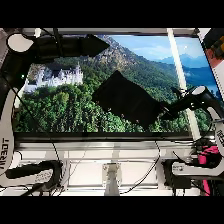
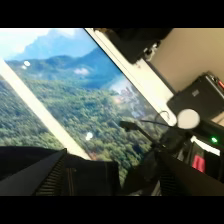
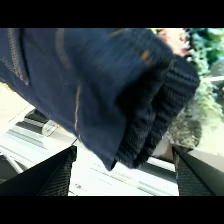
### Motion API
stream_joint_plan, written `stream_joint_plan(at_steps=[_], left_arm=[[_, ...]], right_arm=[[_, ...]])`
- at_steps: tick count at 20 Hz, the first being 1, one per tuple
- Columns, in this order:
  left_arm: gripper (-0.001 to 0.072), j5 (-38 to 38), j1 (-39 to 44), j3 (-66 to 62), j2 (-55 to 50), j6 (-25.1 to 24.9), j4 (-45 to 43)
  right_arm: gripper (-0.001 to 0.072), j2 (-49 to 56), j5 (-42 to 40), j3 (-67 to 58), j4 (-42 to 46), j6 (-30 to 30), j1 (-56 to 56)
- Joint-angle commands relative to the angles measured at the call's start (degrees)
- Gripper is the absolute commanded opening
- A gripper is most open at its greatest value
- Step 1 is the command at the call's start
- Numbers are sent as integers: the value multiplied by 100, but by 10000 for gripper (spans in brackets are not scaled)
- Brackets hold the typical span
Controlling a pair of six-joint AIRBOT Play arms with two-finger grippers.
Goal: Fold the clothes and pants, and hang the long-sleeved shirts on hangers.
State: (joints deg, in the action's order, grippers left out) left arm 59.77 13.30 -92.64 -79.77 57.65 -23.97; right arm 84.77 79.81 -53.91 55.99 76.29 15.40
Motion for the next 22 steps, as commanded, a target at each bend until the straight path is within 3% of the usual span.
stream_joint_plan(at_steps=[1,10,13,15,20,22], left_arm=[[618,205,-7,-2,2,-2,0],[618,208,-7,-2,2,0,2],[618,208,-7,-2,2,31,2],[618,216,-7,-2,2,46,2],[618,243,-7,-2,2,44,2],[618,240,-7,-2,0,42,0]], right_arm=[[688,422,-131,-13,-94,-125,-2],[663,1071,-682,-13,-890,-289,-470],[311,1062,-896,-13,-1329,-289,-579],[30,1038,-1069,-13,-1661,-286,-575],[23,984,-1541,-752,-2358,-262,-293],[22,986,-1862,-1443,-2570,63,258]])
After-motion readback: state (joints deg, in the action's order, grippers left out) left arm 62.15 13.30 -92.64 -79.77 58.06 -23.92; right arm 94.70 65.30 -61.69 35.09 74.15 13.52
